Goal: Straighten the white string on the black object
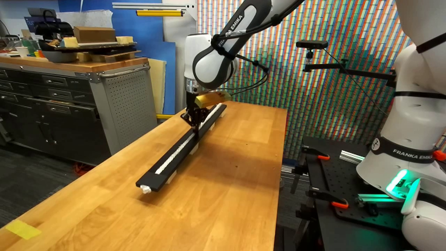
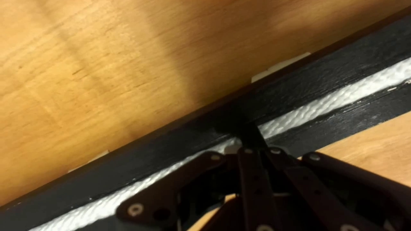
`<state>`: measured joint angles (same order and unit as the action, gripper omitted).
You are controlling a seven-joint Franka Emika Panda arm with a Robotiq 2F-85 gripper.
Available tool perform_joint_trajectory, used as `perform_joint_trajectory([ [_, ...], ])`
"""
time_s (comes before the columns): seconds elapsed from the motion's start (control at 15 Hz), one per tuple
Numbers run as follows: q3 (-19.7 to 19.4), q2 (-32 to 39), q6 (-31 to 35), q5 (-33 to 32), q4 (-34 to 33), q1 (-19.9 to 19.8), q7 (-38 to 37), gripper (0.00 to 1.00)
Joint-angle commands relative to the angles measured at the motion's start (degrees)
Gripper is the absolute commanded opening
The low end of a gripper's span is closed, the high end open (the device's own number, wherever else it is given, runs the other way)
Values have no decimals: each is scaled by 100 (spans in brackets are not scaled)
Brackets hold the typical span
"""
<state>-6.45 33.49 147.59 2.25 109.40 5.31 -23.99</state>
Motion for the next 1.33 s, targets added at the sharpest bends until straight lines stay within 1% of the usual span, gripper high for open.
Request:
perform_joint_trajectory([
  [0.0,-190,219,-81,-119,-287,4,-67,0],
  [0.6,-348,348,-137,-98,-447,-43,-122,0],
  [1.0,-346,137,48,-82,-110,-97,-31,0],
  [1.27,-264,61,261,36,49,-201,73,0],
])
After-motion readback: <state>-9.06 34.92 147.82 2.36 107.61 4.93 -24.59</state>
